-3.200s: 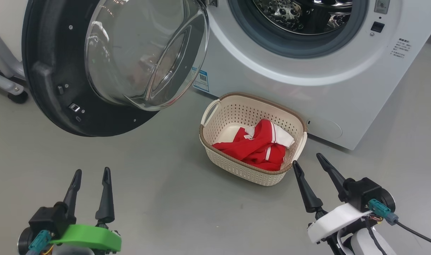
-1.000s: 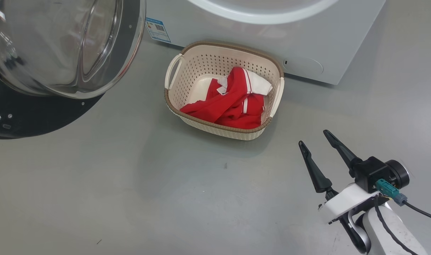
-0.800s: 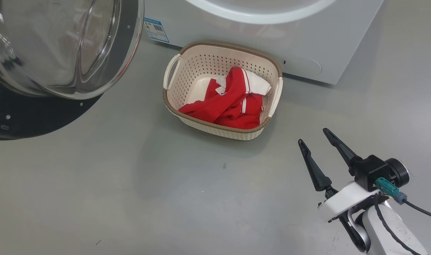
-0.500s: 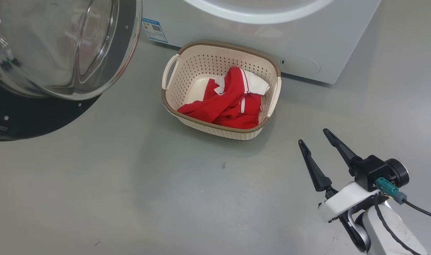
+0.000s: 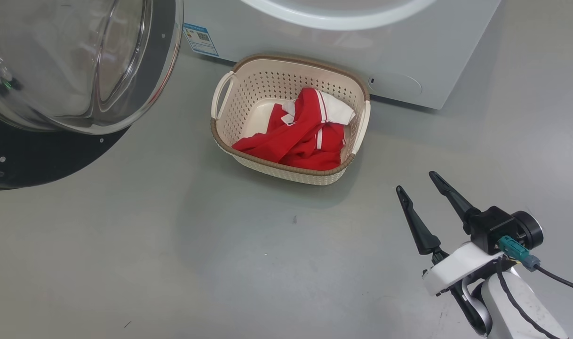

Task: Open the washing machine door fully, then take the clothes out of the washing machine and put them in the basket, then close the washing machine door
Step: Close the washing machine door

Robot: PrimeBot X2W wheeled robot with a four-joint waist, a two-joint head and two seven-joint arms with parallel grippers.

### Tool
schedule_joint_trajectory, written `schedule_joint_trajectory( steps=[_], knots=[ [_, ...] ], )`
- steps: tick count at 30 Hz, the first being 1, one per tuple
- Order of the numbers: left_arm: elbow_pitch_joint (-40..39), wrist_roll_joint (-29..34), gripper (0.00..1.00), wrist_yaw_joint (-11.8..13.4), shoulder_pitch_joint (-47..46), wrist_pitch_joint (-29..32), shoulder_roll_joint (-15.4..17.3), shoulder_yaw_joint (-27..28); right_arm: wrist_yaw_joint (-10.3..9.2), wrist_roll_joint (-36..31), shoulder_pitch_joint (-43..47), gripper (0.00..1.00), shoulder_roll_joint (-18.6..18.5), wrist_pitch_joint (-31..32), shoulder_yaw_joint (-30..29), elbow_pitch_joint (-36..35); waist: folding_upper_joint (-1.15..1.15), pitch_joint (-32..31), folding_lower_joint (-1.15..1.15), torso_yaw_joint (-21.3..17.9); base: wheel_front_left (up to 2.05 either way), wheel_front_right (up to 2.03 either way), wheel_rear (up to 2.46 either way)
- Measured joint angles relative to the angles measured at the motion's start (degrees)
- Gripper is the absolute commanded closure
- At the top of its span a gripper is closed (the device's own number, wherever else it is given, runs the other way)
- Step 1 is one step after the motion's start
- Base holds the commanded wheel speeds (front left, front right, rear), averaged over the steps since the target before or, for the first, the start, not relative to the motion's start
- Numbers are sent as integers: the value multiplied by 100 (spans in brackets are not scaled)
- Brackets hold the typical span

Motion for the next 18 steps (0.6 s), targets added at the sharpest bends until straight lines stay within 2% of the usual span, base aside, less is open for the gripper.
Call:
schedule_joint_trajectory(
  steps=[18],
  knots=[
    [165, -137, 100, 0, -19, 605, 125, -129, 0, 2, -50, 0, 13, -26, -1, 24, 0, 9, 0, -39, 0, 0, 0]
  ],
)
